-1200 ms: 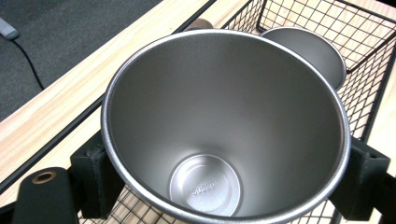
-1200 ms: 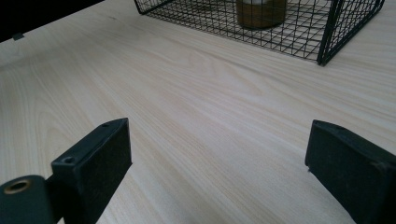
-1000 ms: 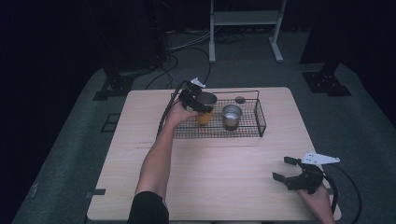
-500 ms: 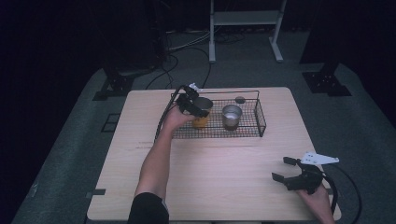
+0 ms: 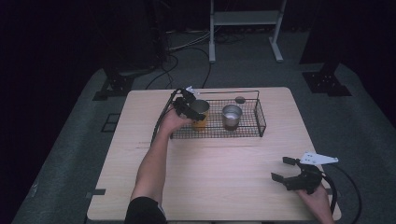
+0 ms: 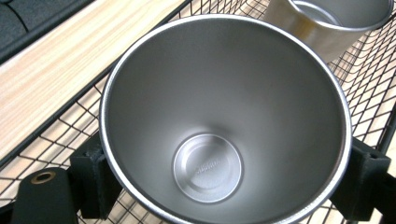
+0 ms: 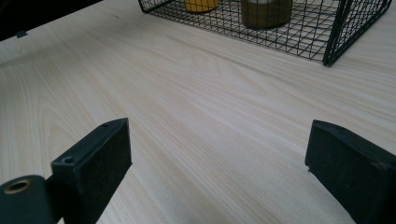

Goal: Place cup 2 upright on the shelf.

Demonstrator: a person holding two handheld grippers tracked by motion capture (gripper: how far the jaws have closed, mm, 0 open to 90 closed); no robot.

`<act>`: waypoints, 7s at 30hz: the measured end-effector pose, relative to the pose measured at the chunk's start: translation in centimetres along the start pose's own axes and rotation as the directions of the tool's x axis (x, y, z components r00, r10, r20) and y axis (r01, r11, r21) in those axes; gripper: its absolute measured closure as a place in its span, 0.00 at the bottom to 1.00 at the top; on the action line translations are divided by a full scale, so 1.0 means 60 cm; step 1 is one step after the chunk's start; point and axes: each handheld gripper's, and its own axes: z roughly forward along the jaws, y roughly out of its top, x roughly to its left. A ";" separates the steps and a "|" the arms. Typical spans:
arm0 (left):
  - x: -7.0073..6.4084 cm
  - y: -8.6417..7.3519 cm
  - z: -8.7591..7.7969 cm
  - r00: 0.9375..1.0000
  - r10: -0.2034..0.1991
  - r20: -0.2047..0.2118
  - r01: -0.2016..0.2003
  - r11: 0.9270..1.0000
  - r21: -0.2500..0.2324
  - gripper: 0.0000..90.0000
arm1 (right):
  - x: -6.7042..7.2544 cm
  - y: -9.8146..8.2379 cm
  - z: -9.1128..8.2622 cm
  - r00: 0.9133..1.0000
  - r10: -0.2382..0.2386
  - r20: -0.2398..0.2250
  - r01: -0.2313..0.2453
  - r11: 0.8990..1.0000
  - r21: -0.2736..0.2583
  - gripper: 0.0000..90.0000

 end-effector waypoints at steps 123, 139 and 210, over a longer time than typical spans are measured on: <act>-0.077 -0.140 -0.203 0.998 0.068 -0.014 -0.069 0.974 -0.215 0.05 | 0.005 0.003 0.010 1.000 0.000 0.017 0.000 1.000 0.023 0.03; -0.087 -0.183 -0.207 0.999 0.039 -0.001 -0.038 0.971 -0.237 0.05 | 0.006 0.003 0.013 1.000 -0.003 0.016 0.003 1.000 0.028 0.03; -0.116 -0.348 -0.215 0.997 -0.070 -0.009 0.065 0.955 -0.291 0.05 | 0.010 -0.008 0.008 0.999 0.003 0.037 -0.004 1.000 0.029 0.04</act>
